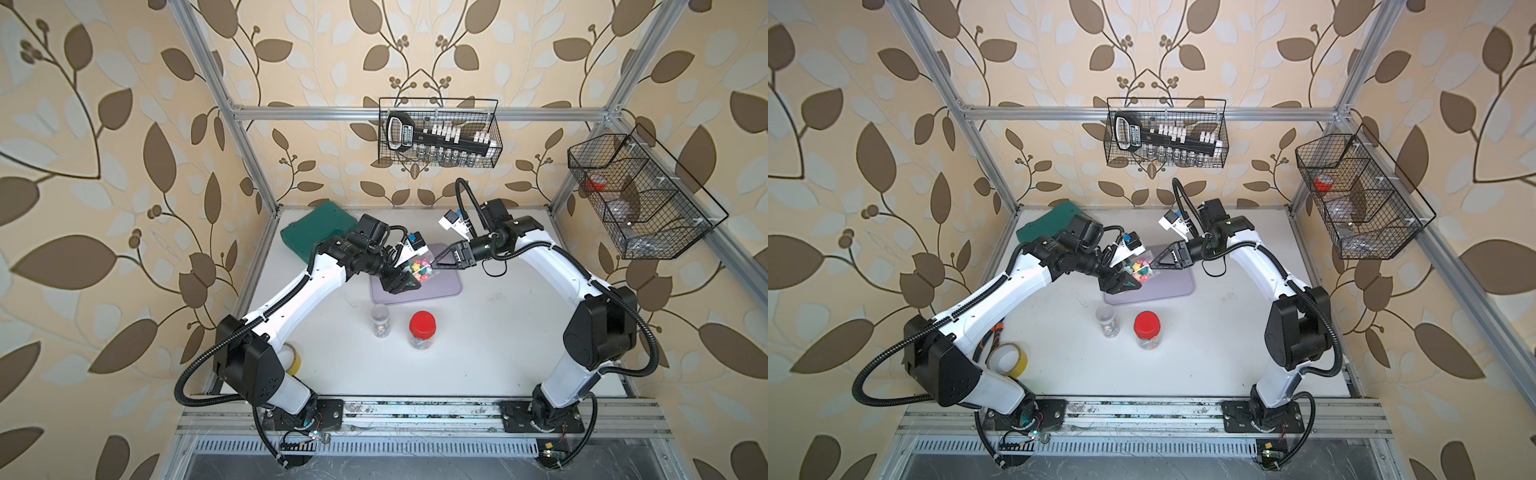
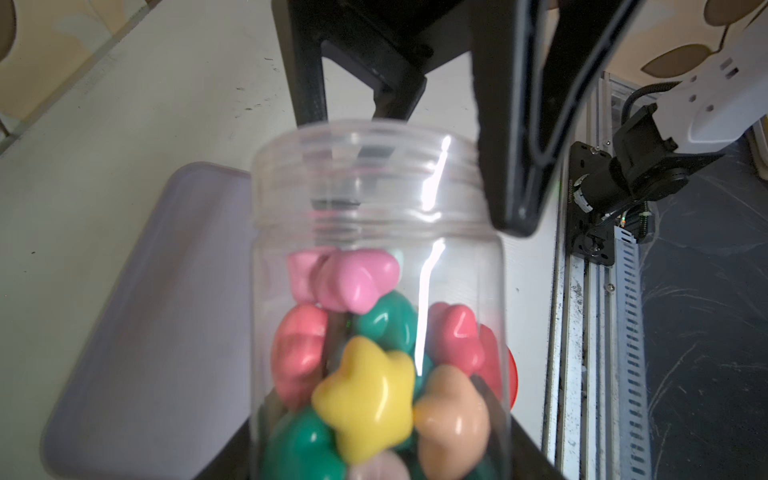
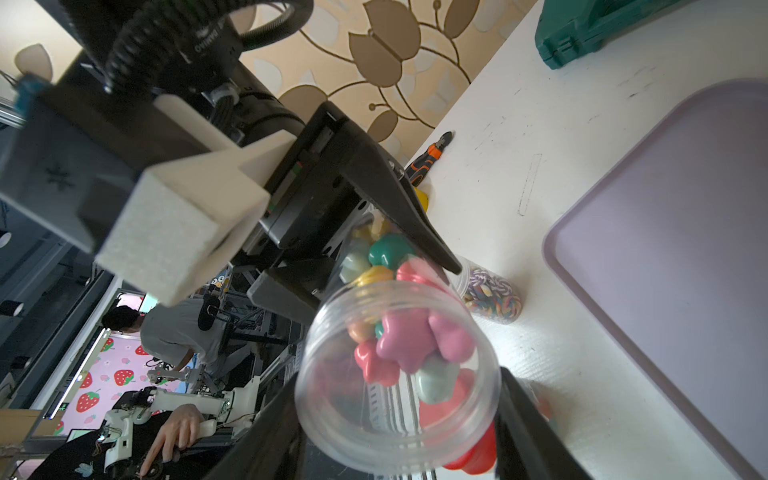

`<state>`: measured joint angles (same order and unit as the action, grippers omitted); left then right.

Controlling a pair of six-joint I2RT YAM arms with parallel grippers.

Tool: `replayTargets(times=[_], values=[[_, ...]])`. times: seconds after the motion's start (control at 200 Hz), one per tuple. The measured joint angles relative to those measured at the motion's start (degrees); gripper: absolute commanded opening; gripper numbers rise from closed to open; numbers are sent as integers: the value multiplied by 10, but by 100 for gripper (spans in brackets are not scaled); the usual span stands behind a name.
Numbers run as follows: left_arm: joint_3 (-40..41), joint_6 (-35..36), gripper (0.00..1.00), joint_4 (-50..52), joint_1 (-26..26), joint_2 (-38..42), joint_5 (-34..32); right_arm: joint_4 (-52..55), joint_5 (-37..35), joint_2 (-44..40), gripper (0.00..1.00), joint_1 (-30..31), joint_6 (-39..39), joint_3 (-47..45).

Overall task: Pour the candies out of the jar
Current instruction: Unscrew the lid from the jar.

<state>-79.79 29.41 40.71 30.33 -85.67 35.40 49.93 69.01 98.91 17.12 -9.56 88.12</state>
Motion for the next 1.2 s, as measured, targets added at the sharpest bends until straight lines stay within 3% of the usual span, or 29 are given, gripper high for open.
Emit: replayTargets(times=[0.315, 0.825, 1.03, 1.2], values=[[-8, -17, 61, 8, 0, 0, 40, -93, 24, -48, 36, -7, -22, -64], [-19, -31, 61, -7, 1, -3, 87, -162, 99, -72, 36, -49, -18, -90], [-19, -30, 61, -7, 1, -3, 94, -214, 91, -90, 35, -53, 35, -109], [-19, -30, 61, -7, 1, -3, 94, -236, 14, -92, 36, -58, 90, -111]])
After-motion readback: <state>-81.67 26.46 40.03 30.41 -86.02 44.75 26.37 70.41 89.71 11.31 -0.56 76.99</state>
